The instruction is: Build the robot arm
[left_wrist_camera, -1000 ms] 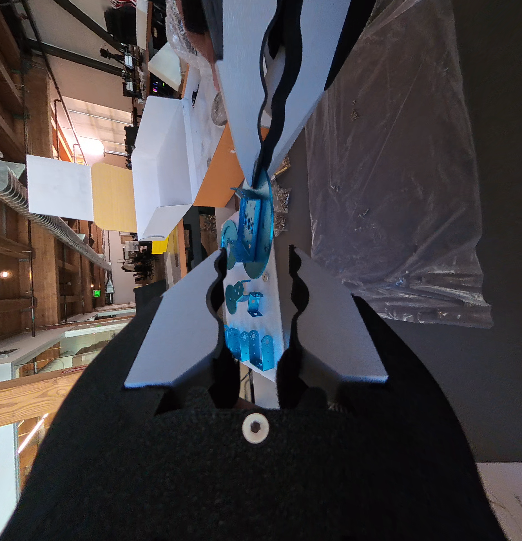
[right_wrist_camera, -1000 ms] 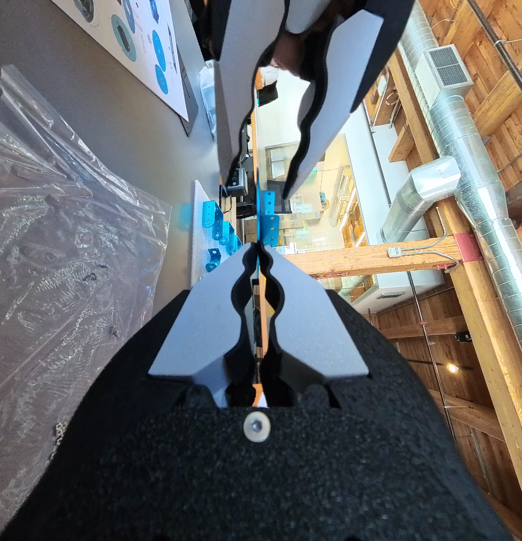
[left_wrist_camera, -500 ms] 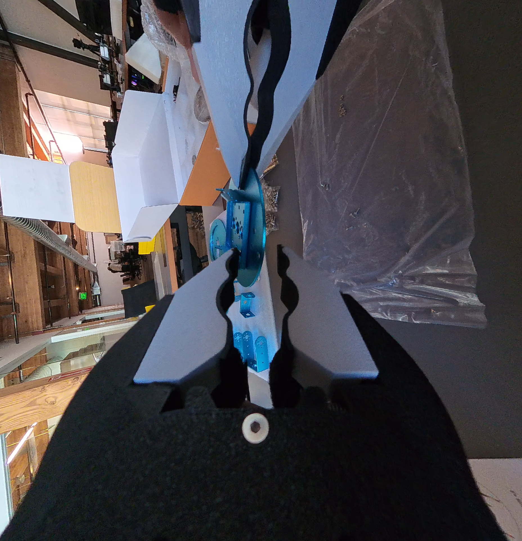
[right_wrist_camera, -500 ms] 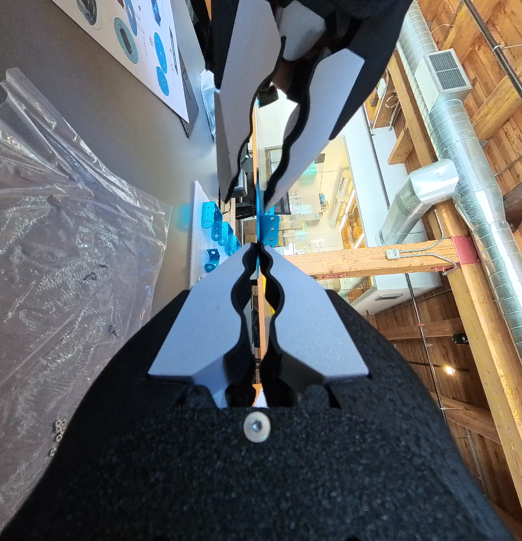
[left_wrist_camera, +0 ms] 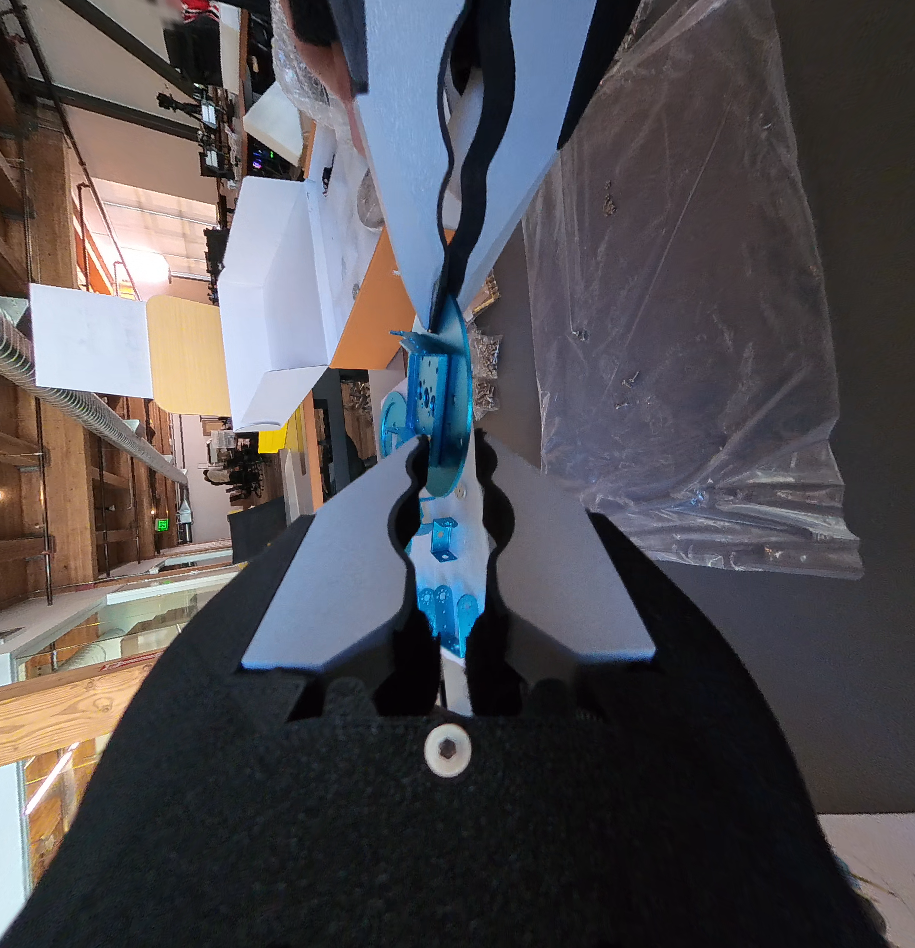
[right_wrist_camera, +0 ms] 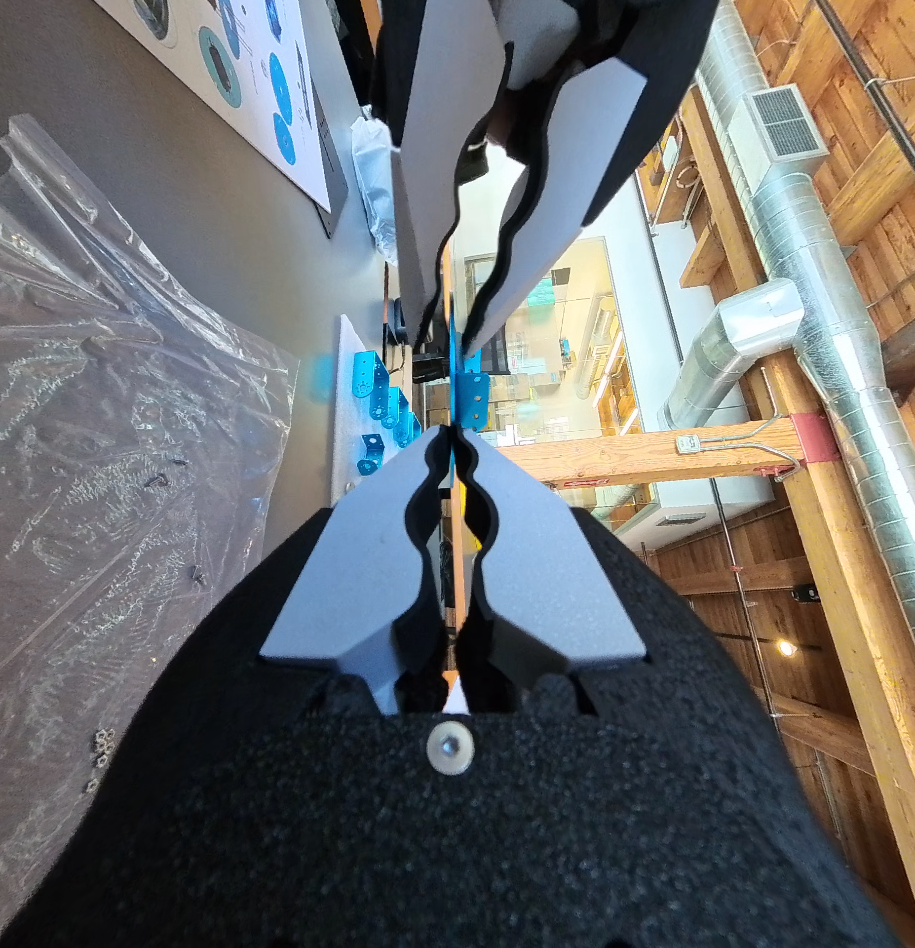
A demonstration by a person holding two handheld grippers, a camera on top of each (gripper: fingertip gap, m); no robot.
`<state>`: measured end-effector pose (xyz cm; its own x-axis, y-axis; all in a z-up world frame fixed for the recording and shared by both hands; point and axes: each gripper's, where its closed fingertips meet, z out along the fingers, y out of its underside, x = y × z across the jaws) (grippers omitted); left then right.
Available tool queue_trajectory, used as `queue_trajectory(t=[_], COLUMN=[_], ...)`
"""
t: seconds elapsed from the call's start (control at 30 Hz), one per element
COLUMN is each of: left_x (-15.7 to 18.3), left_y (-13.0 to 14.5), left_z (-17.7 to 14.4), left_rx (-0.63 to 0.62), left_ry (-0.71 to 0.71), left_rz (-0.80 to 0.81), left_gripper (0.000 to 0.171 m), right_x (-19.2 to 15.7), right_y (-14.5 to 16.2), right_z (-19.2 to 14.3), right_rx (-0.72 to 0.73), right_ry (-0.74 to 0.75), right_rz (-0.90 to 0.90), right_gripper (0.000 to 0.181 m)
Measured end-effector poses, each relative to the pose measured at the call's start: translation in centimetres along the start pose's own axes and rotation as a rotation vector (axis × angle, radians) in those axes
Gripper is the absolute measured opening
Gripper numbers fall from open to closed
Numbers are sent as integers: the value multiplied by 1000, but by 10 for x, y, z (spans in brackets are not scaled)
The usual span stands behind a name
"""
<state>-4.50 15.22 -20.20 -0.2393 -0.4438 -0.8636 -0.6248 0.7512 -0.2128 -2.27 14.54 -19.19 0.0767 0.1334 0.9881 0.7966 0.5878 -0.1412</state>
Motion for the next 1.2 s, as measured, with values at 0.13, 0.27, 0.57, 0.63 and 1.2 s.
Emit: queue_trajectory(t=[0.13, 0.27, 0.57, 0.63, 1.2], left_x=[-1, -6, -13, -10, -14], left_y=[-4, -14, 51, 45, 13], left_z=[-2, -18, -25, -20, 0], left_rx=[16, 141, 93, 67, 92], left_ry=[-2, 54, -19, -74, -215], left_rz=[-25, -210, -238, -101, 159], left_gripper=[22, 29, 32, 32, 0], right_x=[0, 2, 8, 9, 8], right_y=[-2, -3, -8, -11, -15], right_z=[0, -1, -7, -8, -7], right_rx=[5, 10, 65, 72, 93], right_ry=[2, 6, 5, 9, 18], right_rz=[-4, 0, 49, 50, 27], right_gripper=[0, 0, 0, 0, 0])
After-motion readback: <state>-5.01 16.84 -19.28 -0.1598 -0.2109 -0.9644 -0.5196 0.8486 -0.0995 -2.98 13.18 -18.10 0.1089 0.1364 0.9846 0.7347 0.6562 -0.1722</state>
